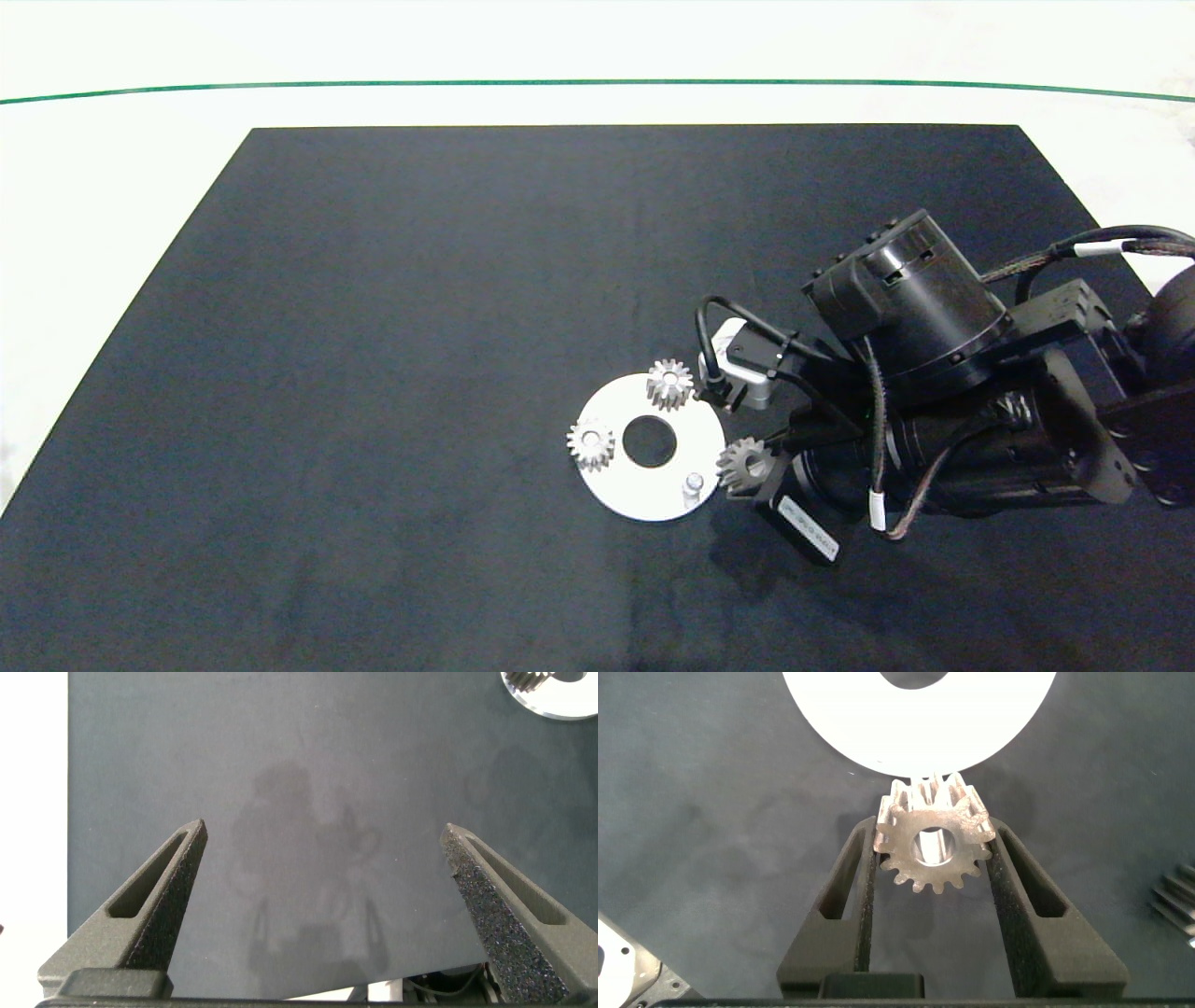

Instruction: Remove an incorrectly installed larger gear and replace it with the correct smaller gear

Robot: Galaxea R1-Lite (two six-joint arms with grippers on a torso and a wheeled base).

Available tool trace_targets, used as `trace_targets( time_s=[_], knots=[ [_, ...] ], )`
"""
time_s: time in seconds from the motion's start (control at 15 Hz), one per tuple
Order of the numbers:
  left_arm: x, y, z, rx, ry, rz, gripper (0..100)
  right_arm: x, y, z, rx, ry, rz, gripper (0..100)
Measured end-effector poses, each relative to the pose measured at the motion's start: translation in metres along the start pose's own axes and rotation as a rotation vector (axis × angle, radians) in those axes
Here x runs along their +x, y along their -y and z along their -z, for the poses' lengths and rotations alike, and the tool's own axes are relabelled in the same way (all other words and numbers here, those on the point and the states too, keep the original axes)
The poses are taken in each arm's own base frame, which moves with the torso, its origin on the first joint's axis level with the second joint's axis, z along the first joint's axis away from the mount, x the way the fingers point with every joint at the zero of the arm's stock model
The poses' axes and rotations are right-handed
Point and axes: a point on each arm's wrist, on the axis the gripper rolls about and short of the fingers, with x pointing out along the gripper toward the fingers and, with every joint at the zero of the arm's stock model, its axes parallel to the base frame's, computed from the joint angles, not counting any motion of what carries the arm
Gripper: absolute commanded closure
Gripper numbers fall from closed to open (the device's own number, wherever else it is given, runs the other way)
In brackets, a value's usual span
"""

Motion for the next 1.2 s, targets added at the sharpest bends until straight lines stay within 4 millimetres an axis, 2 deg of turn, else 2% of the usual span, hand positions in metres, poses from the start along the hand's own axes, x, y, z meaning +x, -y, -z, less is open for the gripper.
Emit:
trace_targets(
  time_s=[0.53,1.2],
  knots=[
    [-0.001,0.0,0.0,0.001,0.006,0.0,0,0.015,-0.006,-0.015,-0.014,0.0,-0.01,81],
    [-0.001,0.0,0.0,0.001,0.008,0.002,0,0.026,-0.013,-0.019,-0.023,-0.022,-0.007,81]
  ],
)
